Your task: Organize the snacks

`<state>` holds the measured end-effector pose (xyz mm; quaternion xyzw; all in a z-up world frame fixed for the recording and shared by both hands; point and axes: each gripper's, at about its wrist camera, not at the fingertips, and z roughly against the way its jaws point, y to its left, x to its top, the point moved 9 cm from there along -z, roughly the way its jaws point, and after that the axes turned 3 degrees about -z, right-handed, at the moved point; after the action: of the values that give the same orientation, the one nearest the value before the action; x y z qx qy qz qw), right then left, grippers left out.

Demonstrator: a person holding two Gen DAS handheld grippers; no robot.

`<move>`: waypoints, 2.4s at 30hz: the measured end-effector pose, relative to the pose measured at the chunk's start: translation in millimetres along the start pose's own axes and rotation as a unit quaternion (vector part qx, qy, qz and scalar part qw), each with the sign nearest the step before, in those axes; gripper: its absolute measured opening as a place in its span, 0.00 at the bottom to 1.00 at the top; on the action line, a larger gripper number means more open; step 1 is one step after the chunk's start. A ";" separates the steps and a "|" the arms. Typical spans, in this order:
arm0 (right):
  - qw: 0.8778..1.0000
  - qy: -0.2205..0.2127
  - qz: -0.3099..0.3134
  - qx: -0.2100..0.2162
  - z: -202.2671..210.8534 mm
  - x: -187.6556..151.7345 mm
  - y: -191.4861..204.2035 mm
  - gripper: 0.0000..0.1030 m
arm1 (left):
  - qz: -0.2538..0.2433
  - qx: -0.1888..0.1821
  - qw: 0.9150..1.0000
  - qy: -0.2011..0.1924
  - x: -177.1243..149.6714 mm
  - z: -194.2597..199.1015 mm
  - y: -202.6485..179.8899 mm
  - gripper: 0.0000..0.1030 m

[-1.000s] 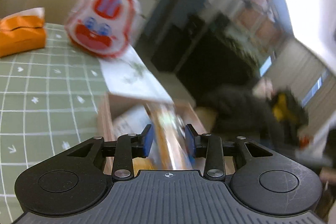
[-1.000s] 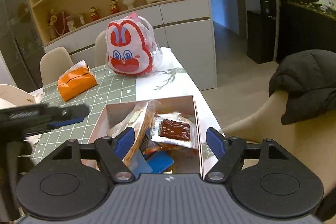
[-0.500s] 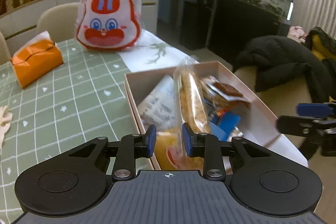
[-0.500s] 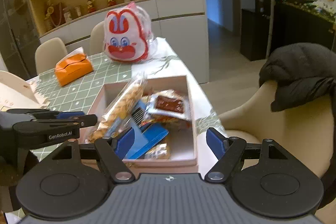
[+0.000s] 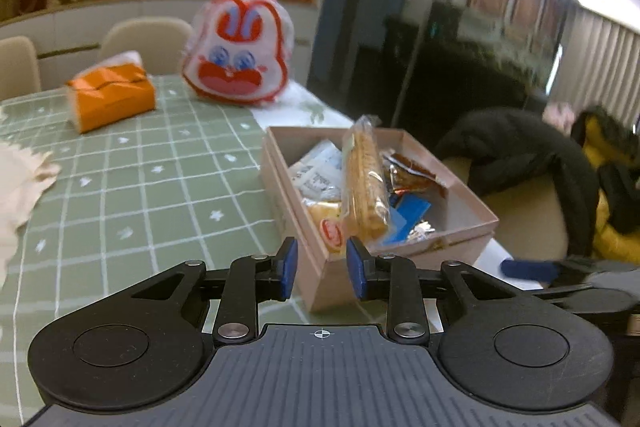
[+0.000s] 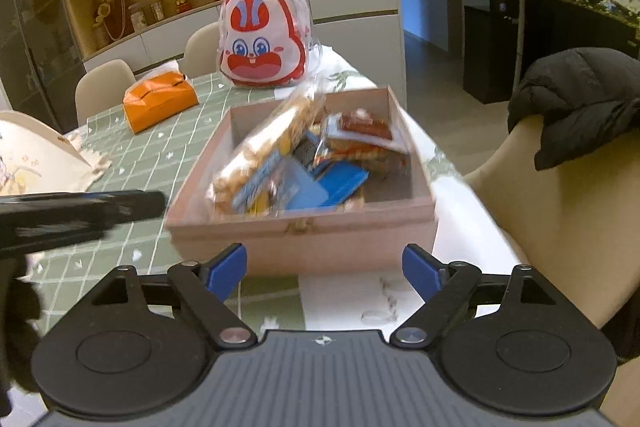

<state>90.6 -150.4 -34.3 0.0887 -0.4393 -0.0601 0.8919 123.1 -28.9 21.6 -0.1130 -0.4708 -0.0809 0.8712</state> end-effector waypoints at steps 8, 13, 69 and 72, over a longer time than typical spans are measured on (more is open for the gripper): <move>0.998 0.011 0.032 -0.048 -21.7 -52.7 15.1 0.87 | -0.007 0.026 0.999 0.039 -78.2 0.0 -0.6 0.30; 0.995 0.016 0.047 -0.092 -21.1 -57.7 13.3 1.00 | -0.006 0.029 0.999 0.030 -80.3 -4.8 0.2 0.31; 0.997 -0.008 0.020 -0.080 -17.1 -61.5 2.6 1.00 | -0.039 0.058 0.997 0.036 -75.5 -20.6 -6.2 0.31; 0.997 -0.008 0.020 -0.080 -17.1 -61.5 2.6 1.00 | -0.038 0.057 0.997 0.036 -75.3 -20.5 -6.0 0.31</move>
<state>66.9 -134.7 -91.5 0.0078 -0.4422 -0.0779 0.8935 97.1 -37.7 -51.7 -0.0421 -0.4466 -0.0912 0.8891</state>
